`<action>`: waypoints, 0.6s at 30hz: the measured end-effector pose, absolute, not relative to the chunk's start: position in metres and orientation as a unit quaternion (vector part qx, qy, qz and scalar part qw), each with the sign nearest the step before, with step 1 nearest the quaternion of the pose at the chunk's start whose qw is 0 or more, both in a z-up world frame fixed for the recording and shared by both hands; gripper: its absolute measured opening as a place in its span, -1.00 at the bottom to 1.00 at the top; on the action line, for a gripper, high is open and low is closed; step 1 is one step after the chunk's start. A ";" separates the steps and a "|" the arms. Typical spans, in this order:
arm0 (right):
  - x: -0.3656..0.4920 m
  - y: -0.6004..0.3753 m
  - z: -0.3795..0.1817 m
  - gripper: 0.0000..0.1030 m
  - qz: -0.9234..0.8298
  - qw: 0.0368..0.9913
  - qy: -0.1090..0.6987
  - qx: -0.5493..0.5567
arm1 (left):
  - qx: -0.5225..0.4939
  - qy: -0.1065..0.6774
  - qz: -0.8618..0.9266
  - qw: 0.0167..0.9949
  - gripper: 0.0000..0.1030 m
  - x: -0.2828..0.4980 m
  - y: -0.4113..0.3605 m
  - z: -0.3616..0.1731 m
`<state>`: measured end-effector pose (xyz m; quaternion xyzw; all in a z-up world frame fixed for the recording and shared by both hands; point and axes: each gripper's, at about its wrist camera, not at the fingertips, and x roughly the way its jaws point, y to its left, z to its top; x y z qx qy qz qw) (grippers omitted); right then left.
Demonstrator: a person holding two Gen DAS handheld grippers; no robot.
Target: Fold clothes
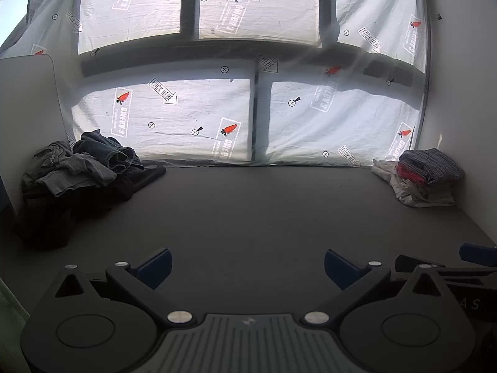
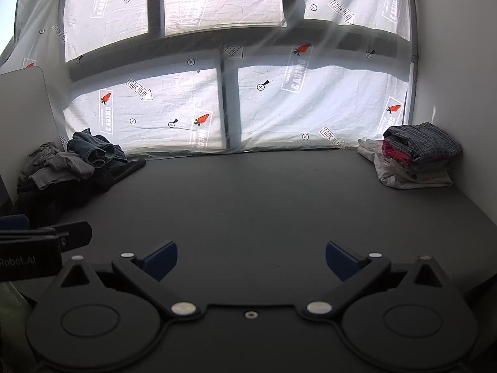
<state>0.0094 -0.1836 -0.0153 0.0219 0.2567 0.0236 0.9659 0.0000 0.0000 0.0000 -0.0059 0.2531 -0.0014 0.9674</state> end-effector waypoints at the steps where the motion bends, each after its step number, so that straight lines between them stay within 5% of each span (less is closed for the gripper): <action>1: 0.010 -0.183 -0.016 1.00 0.024 0.966 0.256 0.023 | -0.006 0.253 -0.001 0.968 1.00 0.001 0.001 0.000; 18: 0.009 -0.183 -0.008 1.00 0.027 0.965 0.260 0.023 | -0.008 0.253 -0.002 0.967 1.00 0.001 0.007 0.007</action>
